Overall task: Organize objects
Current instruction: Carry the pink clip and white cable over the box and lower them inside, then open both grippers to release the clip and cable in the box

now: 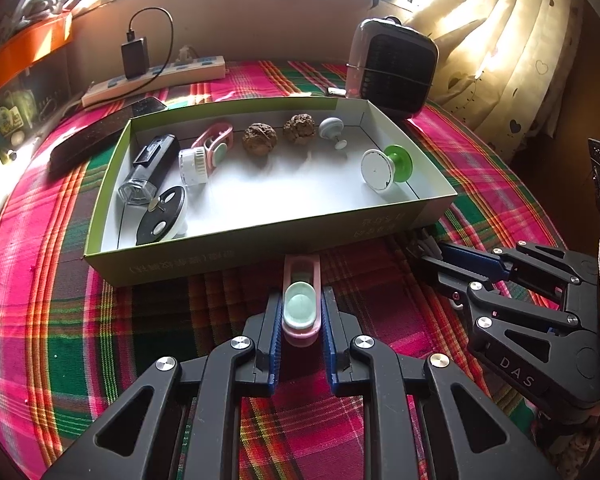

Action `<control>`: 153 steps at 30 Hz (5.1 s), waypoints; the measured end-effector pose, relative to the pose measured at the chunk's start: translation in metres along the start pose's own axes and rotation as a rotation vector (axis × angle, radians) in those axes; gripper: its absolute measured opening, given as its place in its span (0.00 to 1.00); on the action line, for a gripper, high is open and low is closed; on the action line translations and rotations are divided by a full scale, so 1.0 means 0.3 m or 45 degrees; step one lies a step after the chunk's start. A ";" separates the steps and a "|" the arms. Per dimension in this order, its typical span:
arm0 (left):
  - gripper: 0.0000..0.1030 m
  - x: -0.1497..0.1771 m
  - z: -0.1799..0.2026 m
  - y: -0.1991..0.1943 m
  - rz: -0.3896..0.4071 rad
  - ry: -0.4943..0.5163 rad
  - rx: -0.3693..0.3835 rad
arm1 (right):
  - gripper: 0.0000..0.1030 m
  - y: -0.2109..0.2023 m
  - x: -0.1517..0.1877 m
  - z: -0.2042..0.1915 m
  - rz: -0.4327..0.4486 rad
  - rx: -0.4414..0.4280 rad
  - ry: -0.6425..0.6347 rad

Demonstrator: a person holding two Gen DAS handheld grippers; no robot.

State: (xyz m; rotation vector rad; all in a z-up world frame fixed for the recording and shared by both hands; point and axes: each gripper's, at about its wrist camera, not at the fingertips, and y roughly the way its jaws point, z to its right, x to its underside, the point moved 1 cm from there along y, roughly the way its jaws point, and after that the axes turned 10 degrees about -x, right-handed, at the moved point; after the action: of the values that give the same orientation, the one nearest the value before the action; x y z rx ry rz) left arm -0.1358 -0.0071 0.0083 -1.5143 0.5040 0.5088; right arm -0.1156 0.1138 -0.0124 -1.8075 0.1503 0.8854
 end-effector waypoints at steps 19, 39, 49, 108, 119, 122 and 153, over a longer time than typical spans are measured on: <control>0.15 -0.002 -0.008 -0.047 0.047 0.001 0.025 | 0.19 -0.045 -0.011 -0.022 0.042 -0.003 -0.003; 0.15 -0.030 -0.037 -0.111 0.111 -0.019 0.032 | 0.19 -0.102 -0.057 -0.051 0.116 -0.013 -0.004; 0.15 -0.075 -0.055 -0.102 0.120 -0.022 0.037 | 0.19 -0.096 -0.119 -0.047 0.133 -0.016 -0.017; 0.16 -0.203 -0.111 0.152 0.001 -0.025 -0.005 | 0.19 0.188 -0.297 0.016 -0.010 0.005 -0.010; 0.16 -0.205 -0.115 0.155 0.001 -0.034 0.001 | 0.20 0.197 -0.302 0.009 -0.018 0.025 -0.029; 0.16 -0.206 -0.115 0.155 0.001 -0.036 0.002 | 0.20 0.198 -0.303 0.008 -0.018 0.027 -0.030; 0.26 -0.204 -0.124 0.151 0.005 -0.034 -0.031 | 0.21 0.198 -0.296 0.009 -0.022 0.052 -0.023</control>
State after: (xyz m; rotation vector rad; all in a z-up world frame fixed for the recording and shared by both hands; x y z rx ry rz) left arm -0.2116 -0.0447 0.0092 -1.5280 0.4813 0.5390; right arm -0.2097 0.0642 -0.0020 -1.7601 0.1397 0.8803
